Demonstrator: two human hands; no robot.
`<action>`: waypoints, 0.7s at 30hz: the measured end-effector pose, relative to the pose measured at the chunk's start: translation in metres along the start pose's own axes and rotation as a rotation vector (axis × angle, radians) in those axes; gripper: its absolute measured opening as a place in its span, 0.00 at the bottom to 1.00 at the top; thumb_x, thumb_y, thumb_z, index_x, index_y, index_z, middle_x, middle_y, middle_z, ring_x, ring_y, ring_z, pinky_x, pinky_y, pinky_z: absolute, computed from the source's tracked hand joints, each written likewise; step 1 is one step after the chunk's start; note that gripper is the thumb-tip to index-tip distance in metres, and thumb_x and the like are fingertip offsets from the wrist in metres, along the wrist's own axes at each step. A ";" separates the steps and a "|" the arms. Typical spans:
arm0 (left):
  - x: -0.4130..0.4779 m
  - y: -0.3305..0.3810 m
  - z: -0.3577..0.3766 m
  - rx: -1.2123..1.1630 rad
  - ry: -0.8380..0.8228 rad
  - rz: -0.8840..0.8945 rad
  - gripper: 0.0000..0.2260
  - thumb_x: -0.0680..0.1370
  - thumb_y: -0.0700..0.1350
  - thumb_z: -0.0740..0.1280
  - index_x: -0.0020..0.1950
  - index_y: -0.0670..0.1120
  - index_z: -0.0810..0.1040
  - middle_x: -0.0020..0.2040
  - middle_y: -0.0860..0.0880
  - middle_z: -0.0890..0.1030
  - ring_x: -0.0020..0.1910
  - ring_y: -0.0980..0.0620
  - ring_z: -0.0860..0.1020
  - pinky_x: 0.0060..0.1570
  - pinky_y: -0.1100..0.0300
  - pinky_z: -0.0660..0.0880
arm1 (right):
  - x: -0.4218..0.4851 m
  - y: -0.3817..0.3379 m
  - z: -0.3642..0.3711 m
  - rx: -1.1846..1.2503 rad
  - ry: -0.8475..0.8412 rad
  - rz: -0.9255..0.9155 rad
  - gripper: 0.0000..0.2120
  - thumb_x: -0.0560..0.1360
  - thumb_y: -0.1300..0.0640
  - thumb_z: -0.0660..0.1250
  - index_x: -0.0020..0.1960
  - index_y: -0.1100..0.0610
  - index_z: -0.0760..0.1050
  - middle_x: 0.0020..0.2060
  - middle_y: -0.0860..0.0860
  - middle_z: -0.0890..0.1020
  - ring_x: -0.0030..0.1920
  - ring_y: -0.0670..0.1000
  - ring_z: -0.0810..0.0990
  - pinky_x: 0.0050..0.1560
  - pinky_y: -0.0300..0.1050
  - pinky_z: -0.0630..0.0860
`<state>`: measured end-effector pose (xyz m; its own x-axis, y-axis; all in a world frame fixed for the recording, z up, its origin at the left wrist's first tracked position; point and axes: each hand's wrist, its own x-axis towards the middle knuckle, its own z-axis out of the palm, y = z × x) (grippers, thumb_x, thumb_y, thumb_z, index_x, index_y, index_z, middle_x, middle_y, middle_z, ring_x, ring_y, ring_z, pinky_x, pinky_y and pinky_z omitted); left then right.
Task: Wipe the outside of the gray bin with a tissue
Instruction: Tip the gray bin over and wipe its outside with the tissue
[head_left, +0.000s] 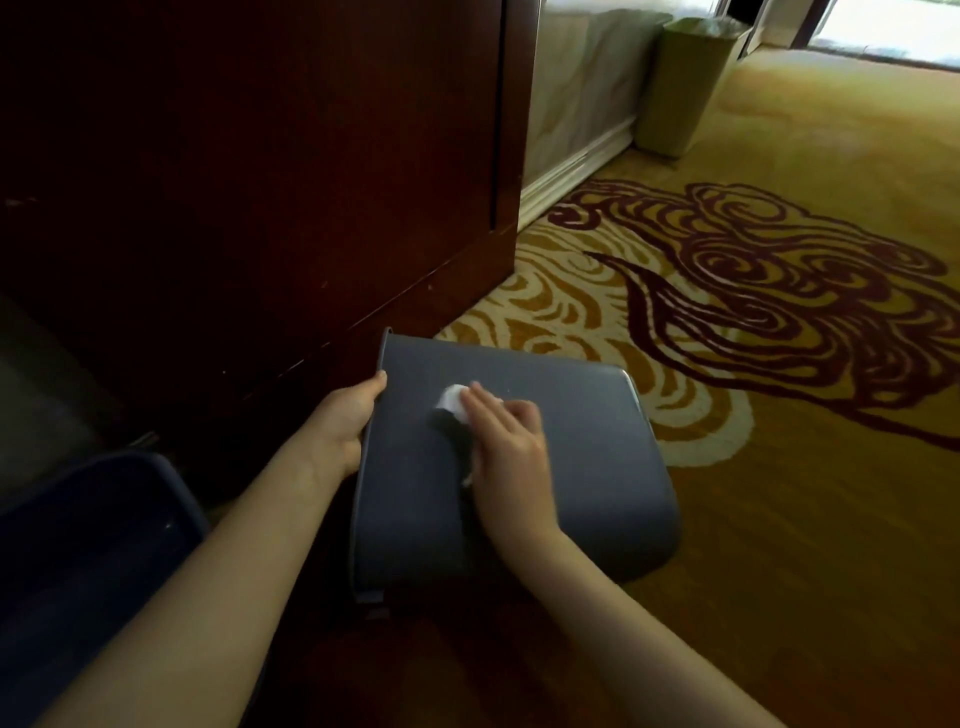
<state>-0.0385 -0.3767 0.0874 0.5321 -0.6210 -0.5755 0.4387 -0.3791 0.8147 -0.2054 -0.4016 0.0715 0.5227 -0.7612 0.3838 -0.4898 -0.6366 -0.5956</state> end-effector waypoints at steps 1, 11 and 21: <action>0.001 -0.001 0.001 -0.016 -0.008 -0.009 0.16 0.80 0.51 0.57 0.46 0.41 0.78 0.35 0.44 0.83 0.33 0.49 0.81 0.28 0.59 0.77 | 0.009 -0.006 0.009 -0.030 -0.068 -0.055 0.18 0.76 0.63 0.61 0.64 0.55 0.72 0.64 0.53 0.76 0.60 0.54 0.71 0.59 0.49 0.70; 0.005 -0.011 -0.003 -0.003 0.001 0.017 0.15 0.78 0.54 0.59 0.44 0.45 0.78 0.37 0.47 0.85 0.35 0.49 0.83 0.27 0.59 0.76 | 0.037 0.038 -0.003 -0.309 -0.177 0.053 0.17 0.77 0.60 0.55 0.64 0.54 0.71 0.65 0.50 0.73 0.61 0.55 0.68 0.57 0.50 0.66; -0.001 -0.007 0.000 0.002 0.012 0.010 0.15 0.79 0.54 0.58 0.45 0.46 0.78 0.42 0.46 0.83 0.37 0.49 0.82 0.28 0.59 0.76 | 0.004 0.119 -0.065 -0.228 0.097 0.531 0.15 0.79 0.61 0.54 0.62 0.58 0.74 0.58 0.55 0.80 0.56 0.56 0.70 0.51 0.47 0.67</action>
<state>-0.0425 -0.3734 0.0822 0.5453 -0.6162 -0.5684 0.4320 -0.3745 0.8204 -0.3071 -0.4889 0.0481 0.1035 -0.9843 0.1429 -0.8105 -0.1667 -0.5615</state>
